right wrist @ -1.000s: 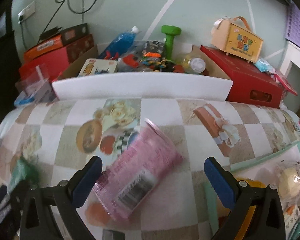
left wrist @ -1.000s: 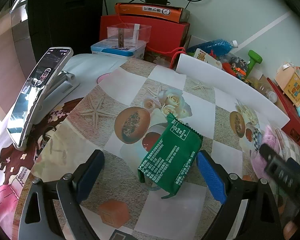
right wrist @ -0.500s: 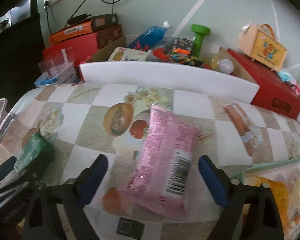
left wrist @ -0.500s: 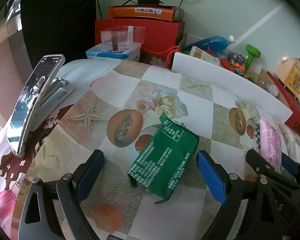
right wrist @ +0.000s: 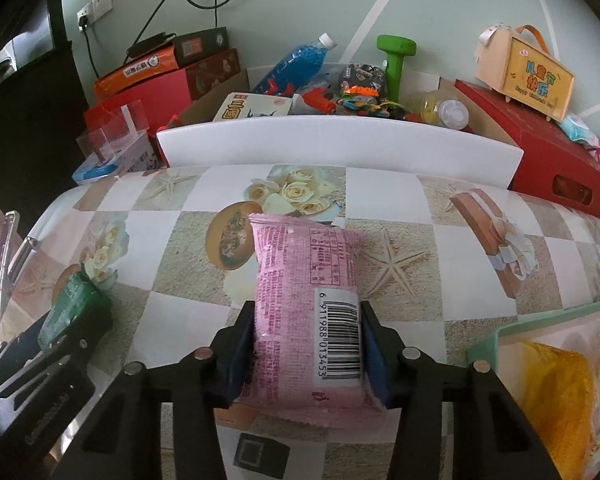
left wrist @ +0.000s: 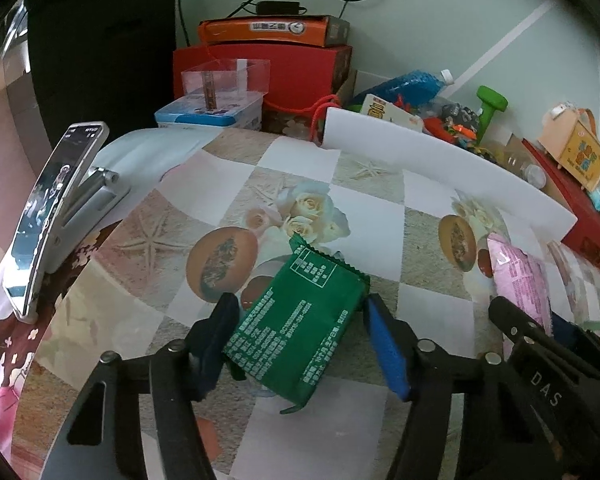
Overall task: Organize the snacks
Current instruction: 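Grasp the green biscuit pack with the left gripper while the right gripper grasps the pink wafer pack, then carry the green pack and pink wafer pack over the tray and open both grippers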
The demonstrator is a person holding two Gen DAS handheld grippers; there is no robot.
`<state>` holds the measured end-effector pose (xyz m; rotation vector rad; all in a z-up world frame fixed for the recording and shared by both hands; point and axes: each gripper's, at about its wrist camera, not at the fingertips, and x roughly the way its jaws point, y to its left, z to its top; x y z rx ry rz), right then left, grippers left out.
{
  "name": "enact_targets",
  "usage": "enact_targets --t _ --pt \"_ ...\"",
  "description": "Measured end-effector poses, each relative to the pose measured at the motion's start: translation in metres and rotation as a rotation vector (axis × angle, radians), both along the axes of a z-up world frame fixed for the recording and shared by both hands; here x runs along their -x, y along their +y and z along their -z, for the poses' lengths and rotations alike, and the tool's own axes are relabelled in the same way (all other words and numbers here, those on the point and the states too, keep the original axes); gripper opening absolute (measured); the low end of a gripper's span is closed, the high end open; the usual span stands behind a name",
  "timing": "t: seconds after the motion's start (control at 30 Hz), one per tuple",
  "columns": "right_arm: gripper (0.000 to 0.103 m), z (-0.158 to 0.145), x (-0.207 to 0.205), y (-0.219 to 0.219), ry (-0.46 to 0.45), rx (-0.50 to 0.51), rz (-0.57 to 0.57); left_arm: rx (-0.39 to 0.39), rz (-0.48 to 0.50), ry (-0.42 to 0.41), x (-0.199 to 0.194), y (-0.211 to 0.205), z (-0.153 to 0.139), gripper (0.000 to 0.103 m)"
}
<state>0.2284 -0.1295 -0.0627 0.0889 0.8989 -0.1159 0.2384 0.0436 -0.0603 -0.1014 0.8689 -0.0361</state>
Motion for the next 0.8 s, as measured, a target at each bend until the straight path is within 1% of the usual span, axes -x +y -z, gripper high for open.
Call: enact_targets --t 0.03,0.07,0.1,0.27,0.47,0.73,0.8 --pt "0.049 0.0 0.0 0.0 -0.001 0.0 0.002 0.005 0.007 -0.001 0.0 0.0 0.0 0.052" --pt "0.048 0.0 0.0 0.0 -0.001 -0.002 0.001 0.014 0.015 -0.003 0.001 -0.001 0.0 0.045" --pt "0.048 0.0 0.0 0.0 -0.001 -0.002 0.001 0.023 0.022 -0.003 0.001 -0.001 0.0 0.042" --pt "0.046 -0.001 0.001 0.003 -0.001 0.005 -0.007 0.026 0.025 -0.001 0.001 -0.001 -0.001 0.041" --pt "0.044 -0.005 0.004 0.005 -0.005 -0.008 -0.02 0.066 0.035 0.0 0.003 0.0 -0.002 0.041" --pt "0.043 -0.031 0.016 0.006 -0.08 -0.014 -0.022 0.151 0.028 -0.028 0.009 0.01 -0.011 0.041" --pt "0.043 -0.038 0.019 0.005 -0.098 -0.016 -0.022 0.161 0.031 -0.038 0.011 0.01 -0.015 0.041"
